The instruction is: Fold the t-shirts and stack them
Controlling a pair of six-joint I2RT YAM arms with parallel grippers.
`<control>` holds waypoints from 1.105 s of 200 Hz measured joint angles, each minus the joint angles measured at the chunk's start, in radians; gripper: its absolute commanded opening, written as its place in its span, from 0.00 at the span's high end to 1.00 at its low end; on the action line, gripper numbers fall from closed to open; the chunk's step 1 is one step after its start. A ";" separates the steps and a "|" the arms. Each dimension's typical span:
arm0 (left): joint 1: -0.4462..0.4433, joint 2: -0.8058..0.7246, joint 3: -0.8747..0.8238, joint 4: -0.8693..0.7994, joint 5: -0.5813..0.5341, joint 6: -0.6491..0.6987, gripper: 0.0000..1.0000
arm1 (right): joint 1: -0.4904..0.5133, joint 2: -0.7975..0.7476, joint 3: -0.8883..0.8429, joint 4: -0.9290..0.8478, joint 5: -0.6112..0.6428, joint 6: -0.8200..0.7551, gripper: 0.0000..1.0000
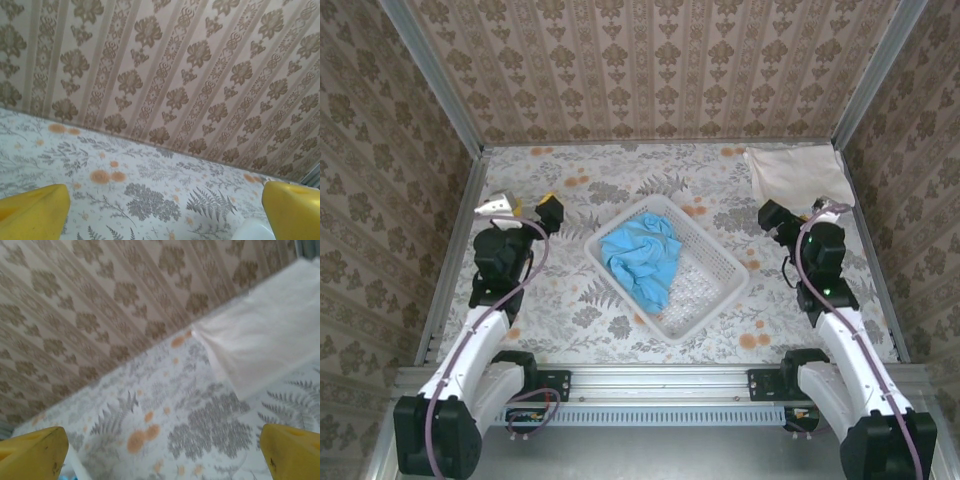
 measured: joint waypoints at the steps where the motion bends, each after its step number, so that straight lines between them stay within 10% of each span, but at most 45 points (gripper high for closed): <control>1: -0.002 0.004 0.005 -0.006 -0.001 -0.001 0.00 | -0.001 0.008 0.008 -0.009 -0.005 -0.001 0.00; 87: -0.492 0.423 0.645 -0.706 -0.149 0.113 0.03 | 0.179 0.311 0.270 -0.577 -0.176 -0.129 0.13; 164: -0.595 0.800 0.757 -1.071 -0.132 0.134 0.01 | 0.217 0.426 0.343 -0.703 -0.066 -0.200 0.18; 188: -0.617 0.898 0.845 -1.104 -0.137 0.145 0.14 | 0.231 0.480 0.370 -0.706 -0.073 -0.217 0.20; 221: -0.627 0.968 0.895 -1.110 -0.139 0.151 0.58 | 0.249 0.514 0.384 -0.707 -0.077 -0.227 0.22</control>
